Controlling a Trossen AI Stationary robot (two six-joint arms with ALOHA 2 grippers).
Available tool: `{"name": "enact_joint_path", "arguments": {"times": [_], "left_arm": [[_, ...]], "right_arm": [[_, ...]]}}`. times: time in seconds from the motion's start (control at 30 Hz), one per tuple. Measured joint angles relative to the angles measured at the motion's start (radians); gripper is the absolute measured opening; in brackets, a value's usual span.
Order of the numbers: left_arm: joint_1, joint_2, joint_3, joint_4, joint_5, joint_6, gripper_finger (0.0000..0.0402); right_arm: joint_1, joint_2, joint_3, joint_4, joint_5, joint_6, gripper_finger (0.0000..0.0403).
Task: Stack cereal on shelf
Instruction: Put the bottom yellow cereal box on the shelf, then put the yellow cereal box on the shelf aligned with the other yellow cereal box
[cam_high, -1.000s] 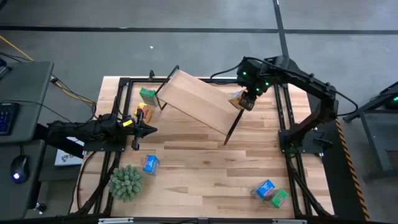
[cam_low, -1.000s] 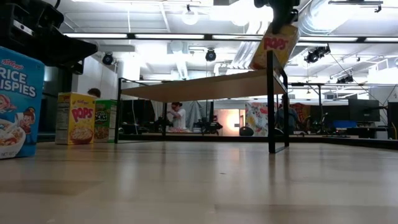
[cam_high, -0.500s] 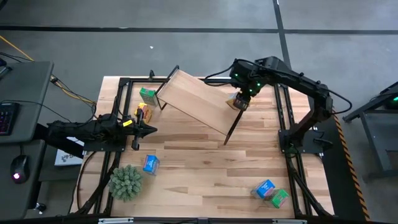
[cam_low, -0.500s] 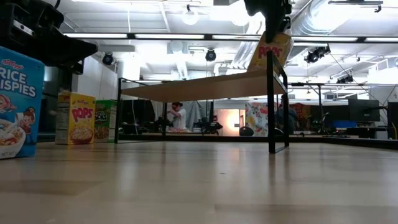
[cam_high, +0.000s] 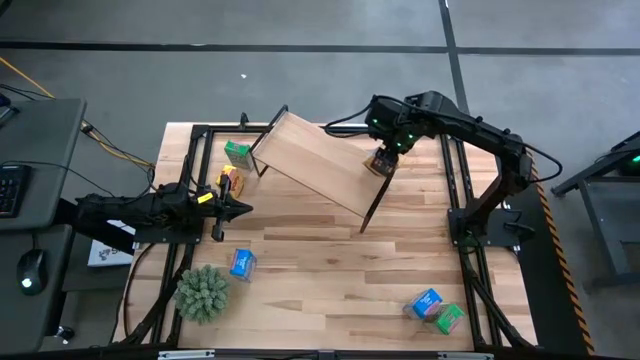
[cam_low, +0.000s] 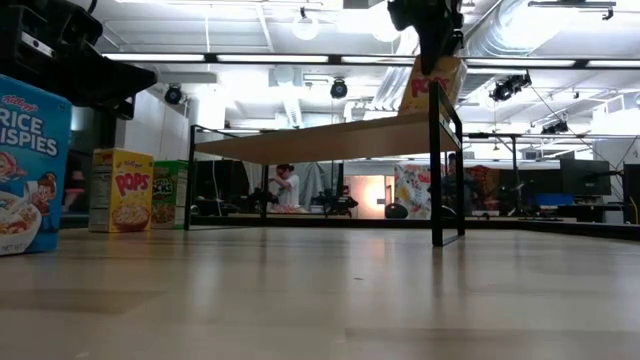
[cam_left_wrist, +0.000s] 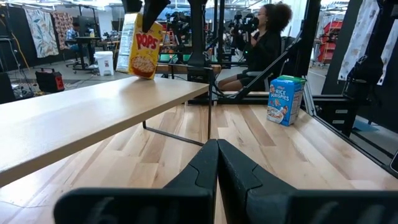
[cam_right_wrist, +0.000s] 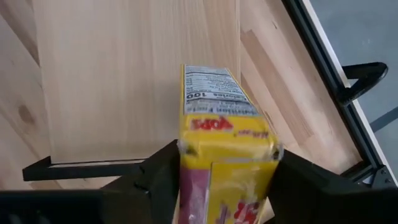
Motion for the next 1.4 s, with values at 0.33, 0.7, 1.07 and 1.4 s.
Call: {"name": "enact_joint_path", "arguments": {"times": [0.33, 0.7, 1.07, 1.4], "left_arm": [[0.000, 0.000, 0.000, 0.000, 0.000, 0.000, 0.0001], [0.000, 0.000, 0.000, 0.000, 0.000, 0.000, 0.0001], [0.000, 0.000, 0.000, 0.000, 0.000, 0.000, 0.0001], [0.000, 0.000, 0.000, 0.000, 0.000, 0.000, 0.0001]], "right_arm": [[0.000, 0.000, 0.003, 0.075, -0.002, 0.010, 0.0225], [0.000, -0.002, 0.017, 0.090, -0.005, 0.004, 0.0225], [0.000, -0.004, 0.209, 0.099, -0.005, 0.008, 0.0225], [0.115, -0.138, 0.254, 0.080, -0.063, 0.128, 0.0225]]}}
